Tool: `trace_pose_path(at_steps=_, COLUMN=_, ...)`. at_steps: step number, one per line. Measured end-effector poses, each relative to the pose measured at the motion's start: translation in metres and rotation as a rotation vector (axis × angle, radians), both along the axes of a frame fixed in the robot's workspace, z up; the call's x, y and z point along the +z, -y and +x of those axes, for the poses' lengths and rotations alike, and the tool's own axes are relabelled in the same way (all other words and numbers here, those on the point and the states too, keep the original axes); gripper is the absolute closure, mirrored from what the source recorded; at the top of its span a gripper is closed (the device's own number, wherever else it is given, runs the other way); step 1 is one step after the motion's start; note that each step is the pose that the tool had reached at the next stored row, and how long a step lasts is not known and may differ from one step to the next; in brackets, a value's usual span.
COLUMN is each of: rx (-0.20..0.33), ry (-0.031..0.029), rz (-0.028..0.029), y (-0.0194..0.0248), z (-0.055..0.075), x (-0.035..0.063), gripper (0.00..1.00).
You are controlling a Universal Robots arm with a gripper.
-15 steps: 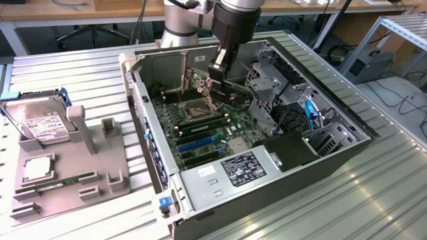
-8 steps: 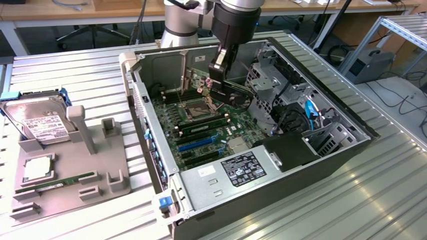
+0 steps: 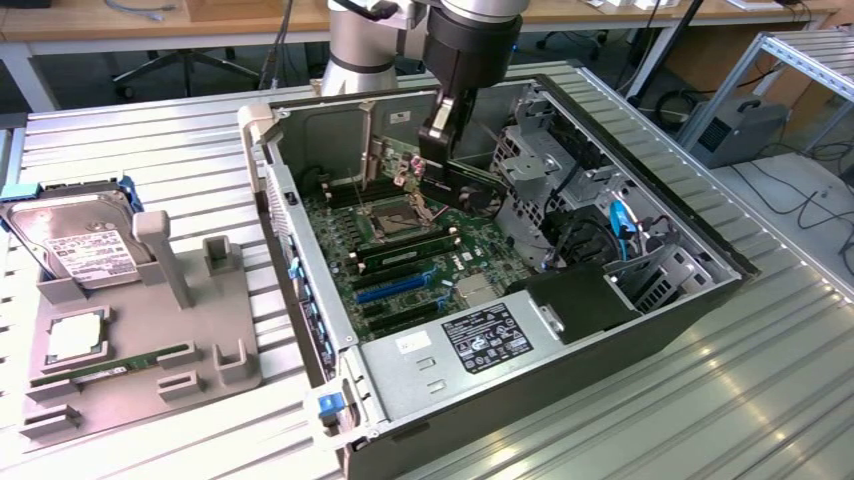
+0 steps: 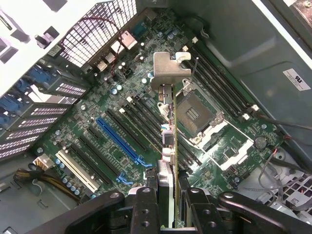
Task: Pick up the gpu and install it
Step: 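Insert the gpu into the slot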
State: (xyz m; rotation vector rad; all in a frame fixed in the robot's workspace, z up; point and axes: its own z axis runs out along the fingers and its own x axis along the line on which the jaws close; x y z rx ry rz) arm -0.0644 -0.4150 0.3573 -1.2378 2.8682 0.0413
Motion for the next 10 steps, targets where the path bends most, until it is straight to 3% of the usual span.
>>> trace_pose_path(at_steps=10, rx=0.019, ry=0.0000, rz=0.0000, y=0.0000, z=0.0000, x=0.0000, gripper=0.73)
